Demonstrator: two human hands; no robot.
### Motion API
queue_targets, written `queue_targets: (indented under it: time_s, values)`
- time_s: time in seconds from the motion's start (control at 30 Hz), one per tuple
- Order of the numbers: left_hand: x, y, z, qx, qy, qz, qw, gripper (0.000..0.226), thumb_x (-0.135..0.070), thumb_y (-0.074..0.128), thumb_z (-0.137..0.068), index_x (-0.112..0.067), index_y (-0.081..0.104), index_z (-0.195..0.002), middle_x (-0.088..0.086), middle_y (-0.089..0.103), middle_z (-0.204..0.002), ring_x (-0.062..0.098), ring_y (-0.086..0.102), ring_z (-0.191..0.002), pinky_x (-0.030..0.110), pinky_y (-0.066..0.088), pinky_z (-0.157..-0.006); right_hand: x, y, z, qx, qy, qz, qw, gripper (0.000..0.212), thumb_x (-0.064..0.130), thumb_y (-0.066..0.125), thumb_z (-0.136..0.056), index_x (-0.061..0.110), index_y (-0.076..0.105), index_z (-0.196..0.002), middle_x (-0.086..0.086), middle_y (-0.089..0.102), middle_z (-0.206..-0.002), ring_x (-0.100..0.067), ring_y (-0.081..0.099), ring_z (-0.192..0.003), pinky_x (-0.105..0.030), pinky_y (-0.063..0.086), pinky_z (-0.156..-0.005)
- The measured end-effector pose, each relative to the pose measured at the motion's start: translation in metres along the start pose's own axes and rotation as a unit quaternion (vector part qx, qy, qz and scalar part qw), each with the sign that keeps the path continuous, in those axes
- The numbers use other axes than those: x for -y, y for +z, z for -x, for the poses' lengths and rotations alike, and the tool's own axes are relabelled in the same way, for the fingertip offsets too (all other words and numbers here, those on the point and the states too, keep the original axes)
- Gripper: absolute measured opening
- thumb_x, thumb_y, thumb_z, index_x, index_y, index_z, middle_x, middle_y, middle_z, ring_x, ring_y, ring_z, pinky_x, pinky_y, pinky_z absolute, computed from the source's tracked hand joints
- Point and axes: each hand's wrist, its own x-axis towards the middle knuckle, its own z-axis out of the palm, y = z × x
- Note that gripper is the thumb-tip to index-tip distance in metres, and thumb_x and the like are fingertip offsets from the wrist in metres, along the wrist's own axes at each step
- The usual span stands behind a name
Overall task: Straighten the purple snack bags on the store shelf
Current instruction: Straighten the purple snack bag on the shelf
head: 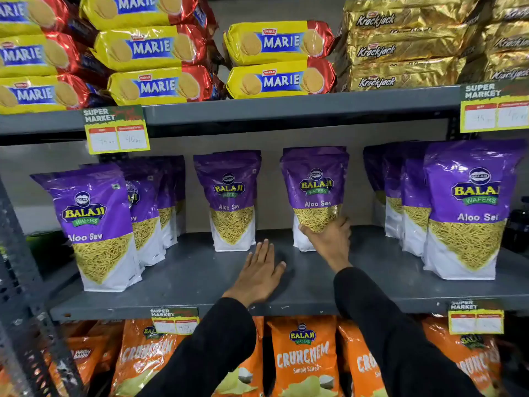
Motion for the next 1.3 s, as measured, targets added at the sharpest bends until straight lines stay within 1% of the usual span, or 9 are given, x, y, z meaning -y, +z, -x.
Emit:
queue_targets:
  time_s: [0.1, 0.2, 0.33, 0.5, 0.67, 0.93, 1.03, 1.13, 1.3]
  values:
    - [0.0, 0.004, -0.001, 0.036, -0.006, -0.013, 0.999, 0.07, -0.048, 0.017, -0.106, -0.009, -0.003, -0.161, 0.007, -0.007, -0.171, 0.019, -0.008, -0.158, 0.041, -0.002, -0.128, 0.001, 0.011, -0.001, 0.003, 0.042, -0.018, 0.999, 0.133, 0.06, 0.089, -0.057, -0.006, 0.02, -0.149, -0.024, 0.037, -0.146, -0.043, 0.041, -0.136, -0.054, 0.044, -0.104]
    - [0.001, 0.007, -0.004, 0.066, -0.014, -0.015, 0.998, 0.07, -0.049, 0.016, -0.106, -0.011, -0.002, -0.161, 0.006, -0.004, -0.171, 0.019, -0.005, -0.158, 0.042, -0.001, -0.128, 0.001, 0.024, -0.003, -0.014, 0.039, -0.006, 0.999, 0.142, 0.059, 0.091, -0.053, -0.01, 0.014, -0.151, -0.027, 0.037, -0.147, -0.043, 0.04, -0.137, -0.053, 0.042, -0.109]
    - [0.004, 0.009, -0.01, 0.09, -0.012, -0.042, 0.995, 0.07, -0.049, 0.018, -0.105, -0.011, 0.005, -0.161, 0.006, 0.003, -0.171, 0.02, 0.0, -0.158, 0.044, 0.0, -0.128, -0.005, 0.034, -0.008, -0.027, 0.025, -0.003, 0.999, 0.143, 0.052, 0.094, -0.053, -0.012, 0.013, -0.151, -0.03, 0.037, -0.149, -0.044, 0.04, -0.138, -0.051, 0.039, -0.113]
    - [0.005, 0.012, -0.012, 0.09, -0.009, -0.048, 0.995, 0.07, -0.049, 0.018, -0.105, -0.011, 0.004, -0.161, 0.005, 0.002, -0.172, 0.019, -0.001, -0.158, 0.044, 0.001, -0.128, -0.009, 0.039, -0.013, -0.028, 0.028, -0.025, 0.999, 0.139, 0.044, 0.095, -0.057, -0.011, 0.01, -0.152, -0.03, 0.033, -0.151, -0.044, 0.036, -0.141, -0.048, 0.035, -0.117]
    - [0.005, 0.011, -0.012, 0.093, -0.007, -0.053, 0.994, 0.07, -0.049, 0.017, -0.105, -0.011, 0.003, -0.161, 0.005, 0.001, -0.172, 0.019, -0.001, -0.158, 0.045, 0.001, -0.128, -0.008, 0.037, -0.012, -0.019, 0.03, -0.021, 0.999, 0.137, 0.044, 0.094, -0.059, -0.011, 0.01, -0.153, -0.03, 0.031, -0.153, -0.043, 0.034, -0.144, -0.048, 0.034, -0.119]
    - [0.004, 0.009, -0.011, 0.095, -0.005, -0.049, 0.994, 0.069, -0.049, 0.019, -0.105, -0.012, 0.005, -0.162, 0.004, 0.002, -0.172, 0.019, 0.0, -0.158, 0.043, 0.001, -0.128, -0.004, 0.029, 0.003, -0.022, 0.035, -0.002, 0.999, 0.135, 0.045, 0.093, -0.059, -0.012, 0.012, -0.152, -0.03, 0.034, -0.15, -0.044, 0.037, -0.141, -0.049, 0.037, -0.116]
    - [0.005, 0.01, -0.013, 0.088, -0.003, -0.048, 0.995, 0.069, -0.048, 0.021, -0.105, -0.011, 0.008, -0.161, 0.005, 0.005, -0.171, 0.02, 0.003, -0.158, 0.044, 0.002, -0.128, -0.001, 0.023, 0.014, -0.025, 0.04, 0.01, 0.999, 0.136, 0.045, 0.092, -0.062, -0.012, 0.008, -0.153, -0.031, 0.028, -0.155, -0.044, 0.03, -0.146, -0.049, 0.033, -0.119]
    - [0.005, 0.011, -0.013, 0.087, -0.002, -0.049, 0.995, 0.068, -0.048, 0.021, -0.105, -0.011, 0.01, -0.161, 0.005, 0.007, -0.171, 0.02, 0.005, -0.158, 0.045, 0.004, -0.128, 0.002, 0.016, 0.027, -0.03, 0.041, 0.021, 0.998, 0.137, 0.047, 0.09, -0.064, -0.011, 0.004, -0.154, -0.031, 0.023, -0.159, -0.043, 0.027, -0.148, -0.049, 0.031, -0.12]
    - [0.004, 0.01, -0.011, 0.091, -0.003, -0.057, 0.994, 0.068, -0.047, 0.021, -0.105, -0.01, 0.01, -0.161, 0.006, 0.007, -0.171, 0.02, 0.004, -0.158, 0.045, 0.004, -0.127, 0.006, 0.0, 0.052, -0.026, 0.035, 0.037, 0.998, 0.135, 0.048, 0.087, -0.07, -0.011, -0.002, -0.154, -0.032, 0.015, -0.162, -0.043, 0.02, -0.152, -0.05, 0.027, -0.122]
